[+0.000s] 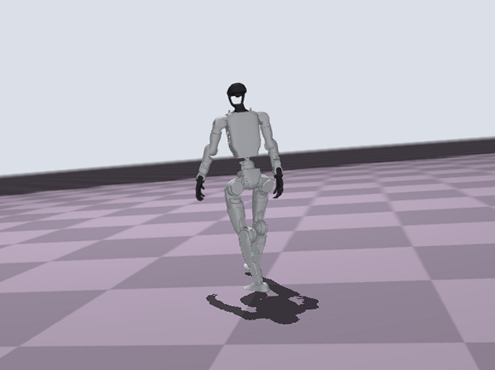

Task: Walk run

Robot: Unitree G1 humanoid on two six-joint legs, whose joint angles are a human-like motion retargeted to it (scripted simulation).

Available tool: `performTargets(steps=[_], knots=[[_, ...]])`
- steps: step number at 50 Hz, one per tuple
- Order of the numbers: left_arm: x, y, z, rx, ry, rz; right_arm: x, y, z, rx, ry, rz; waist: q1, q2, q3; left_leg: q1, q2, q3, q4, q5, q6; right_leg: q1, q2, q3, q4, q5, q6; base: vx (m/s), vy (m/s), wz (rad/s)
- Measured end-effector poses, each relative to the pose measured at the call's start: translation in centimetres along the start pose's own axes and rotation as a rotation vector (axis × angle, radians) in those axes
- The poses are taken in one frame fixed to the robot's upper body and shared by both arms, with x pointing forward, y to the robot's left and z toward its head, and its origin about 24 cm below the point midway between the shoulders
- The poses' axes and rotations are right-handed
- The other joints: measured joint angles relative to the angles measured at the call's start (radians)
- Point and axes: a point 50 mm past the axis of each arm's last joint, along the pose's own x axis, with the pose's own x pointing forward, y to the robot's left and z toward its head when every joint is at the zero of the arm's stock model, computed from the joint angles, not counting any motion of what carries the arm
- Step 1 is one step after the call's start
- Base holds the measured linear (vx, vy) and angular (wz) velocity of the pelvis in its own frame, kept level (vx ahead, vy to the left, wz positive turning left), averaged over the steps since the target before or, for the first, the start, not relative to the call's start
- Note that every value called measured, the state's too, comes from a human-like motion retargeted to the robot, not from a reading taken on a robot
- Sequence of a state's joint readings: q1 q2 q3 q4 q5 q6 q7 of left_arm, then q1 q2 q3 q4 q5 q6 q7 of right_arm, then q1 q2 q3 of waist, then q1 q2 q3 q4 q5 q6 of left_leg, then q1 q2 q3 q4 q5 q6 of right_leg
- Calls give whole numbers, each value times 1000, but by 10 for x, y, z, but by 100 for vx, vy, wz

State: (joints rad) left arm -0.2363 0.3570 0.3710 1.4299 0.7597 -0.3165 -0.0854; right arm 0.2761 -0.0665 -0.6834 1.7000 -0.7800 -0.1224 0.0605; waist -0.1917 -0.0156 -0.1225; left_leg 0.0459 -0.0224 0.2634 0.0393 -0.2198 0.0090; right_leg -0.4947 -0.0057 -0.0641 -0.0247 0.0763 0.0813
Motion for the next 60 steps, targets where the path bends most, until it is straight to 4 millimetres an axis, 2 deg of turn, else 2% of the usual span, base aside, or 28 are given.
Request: performTargets(steps=[3, 5, 6, 7, 8, 10, 12, 15, 18, 20, 23, 27, 31, 32, 34, 37, 40, 41, 42, 44, 45, 47, 48, 50, 52, 54, 57, 60], knots=[[3, -1, 9, -71, -24, 4, 0, 6, -9, 50, 27, 31, -6, 21, -2, 51, 12, 13, 17, 7, -47, 18, 11, -78, -53, -7, -21, 80, -20, -24], [3, -8, 9, -103, -28, -21, 0, 7, -14, 46, 46, 41, -33, 47, -7, 68, 35, -8, 47, 49, -87, 32, 18, -133, 5, -17, -132, 80, -21, 52], [2, -15, 7, -106, -25, -44, 0, 7, -16, 36, 53, 38, -64, 60, -9, 76, 52, -29, 69, 94, -117, 41, 6, -179, 18, 13, -134, 81, -22, 99], [2, -22, 5, -107, -19, -67, 0, 7, -18, 23, 58, 34, -91, 71, -12, 82, 68, -42, 94, 147, -149, 50, 6, -185, 28, 44, -143, 93, -30, 110], [0, -31, 0, -103, -8, -92, -1, 6, -19, 4, 58, 28, -113, 77, -21, 84, 85, -38, 125, 218, -184, 58, 27, -108, 33, 78, -162, 100, -39, 64], [-5, -51, -13, -79, 30, -144, -1, 5, -21, -25, 64, 22, -112, 83, -42, 72, 106, -48, 219, 416, -249, 82, 55, 4, 59, 77, -203, 105, -43, 2], [-13, -78, -28, -39, 80, -207, -1, 1, -19, -24, 76, 10, -104, 61, -60, 1, 74, -100, 385, 596, -271, 106, 9, 18, 97, 37, -205, 89, -24, -27], [-31, -102, -60, -3, 193, -282, 0, -5, 1, -68, 48, -16, -49, -11, -72, -106, 28, -135, 674, 726, -263, 190, 1, -18, 91, 6, -251, 79, -41, -123], [-52, -126, -89, 8, 302, -350, -3, -18, 44, -147, -96, -94, -54, -22, -75, -247, 46, -163, 843, 551, -193, 243, 38, 52, 80, -21, -278, 78, -34, -81], [-70, -146, -108, -6, 372, -364, -7, -27, 75, -209, -207, -155, -17, -45, -78, -339, 31, -173, 873, 486, -158, 279, 44, 83, 72, -30, -288, 87, -30, -158], [-99, -171, -133, -63, 487, -367, -17, -36, 122, -310, -365, -234, 16, -54, -81, -444, 58, -150, 784, 357, -59, 319, 79, 119, 63, -48, -310, 68, -25, -142], [-137, -200, -155, -144, 642, -473, -37, -46, 177, -401, -517, -277, 85, -55, -51, -549, 81, -120, 545, 318, 5, 389, 126, 184, 66, -74, -325, 63, -15, -138], [-165, -215, -171, -120, 740, -576, -53, -50, 209, -434, -625, -249, 130, -48, -20, -588, 65, -95, 224, 253, 54, 470, 160, 211, 73, -107, -336, 82, -5, -69], [-170, -216, -175, -105, 755, -586, -56, -51, 214, -431, -648, -247, 142, -50, -17, -597, 50, -95, 152, 219, 56, 489, 162, 210, 74, -113, -338, 80, -3, -42], [-178, -216, -181, -82, 776, -590, -59, -54, 217, -412, -681, -258, 163, -59, -13, -604, 14, -84, 27, 162, 22, 526, 160, 205, 78, -119, -339, 84, -2, -22], [-185, -212, -189, -91, 808, -575, -57, -58, 210, -374, -682, -289, 187, -70, -7, -583, -7, -10, -32, 124, 0, 577, 162, 197, 96, -94, -328, 79, 0, -12], [-189, -209, -193, -156, 848, -534, -46, -59, 186, -348, -607, -286, 235, -83, -25, -561, 22, 91, 54, 130, 62, 618, 161, 209, 122, -19, -289, 100, 5, -54], [-190, -208, -195, -188, 860, -514, -40, -58, 174, -340, -562, -273, 255, -92, -33, -555, 7, 39, 52, 187, 75, 629, 149, 197, 137, 31, -264, 109, 6, -75], [-190, -207, -196, -222, 870, -494, -34, -55, 161, -334, -516, -259, 270, -101, -41, -547, -13, -18, 54, 231, 91, 637, 135, 182, 156, 89, -235, 129, 8, -64], [-188, -205, -195, -302, 878, -453, -23, -47, 135, -322, -421, -228, 269, -120, -57, -537, -57, -120, 84, 251, 134, 635, 108, 156, 221, 251, -145, 125, 7, -39], [-185, -203, -194, -346, 878, -434, -18, -42, 123, -319, -376, -212, 263, -129, -63, -541, -62, -137, 114, 242, 156, 626, 97, 158, 268, 340, -89, 98, 3, -9], [-170, -195, -187, -402, 848, -401, -12, -34, 104, -294, -307, -184, 234, -116, -48, -503, -58, -136, 159, 187, 172, 559, 136, 171, 475, 447, 7, 101, 0, 35], [-160, -190, -183, -415, 825, -382, -10, -31, 95, -283, -279, -168, 218, -119, -35, -464, -66, -108, 166, 161, 179, 509, 137, 156, 631, 447, 53, 107, -6, 54], [-136, -178, -169, -426, 762, -331, -7, -25, 80, -274, -231, -127, 190, -105, -27, -400, -76, -116, 163, 117, 179, 428, 141, 119, 814, 447, 85, 85, -6, 22], [-108, -163, -148, -414, 665, -284, -4, -16, 67, -272, -190, -96, 199, -18, -43, -374, 18, -145, 145, 102, 156, 355, 204, 83, 770, 400, 4, 72, 4, -38], [-79, -149, -120, -375, 529, -264, -2, -13, 55, -243, -166, -97, 172, 23, -43, -333, 32, -154, 128, 87, 149, 263, 181, 39, 801, 279, -50, 77, 8, 55], [-40, -122, -73, -293, 298, -218, 0, -3, 35, -194, -126, -81, 107, 54, -40, -269, 26, -185, 92, 70, 142, 147, 144, 27, 744, 121, -69, 73, -1, 108], [-14, -91, -25, -205, 78, -163, 1, 6, 11, -162, -47, -40, 57, 42, -34, -200, -6, -192, 66, 43, 133, 72, 63, 21, 556, 57, -33, 73, -11, 85]])
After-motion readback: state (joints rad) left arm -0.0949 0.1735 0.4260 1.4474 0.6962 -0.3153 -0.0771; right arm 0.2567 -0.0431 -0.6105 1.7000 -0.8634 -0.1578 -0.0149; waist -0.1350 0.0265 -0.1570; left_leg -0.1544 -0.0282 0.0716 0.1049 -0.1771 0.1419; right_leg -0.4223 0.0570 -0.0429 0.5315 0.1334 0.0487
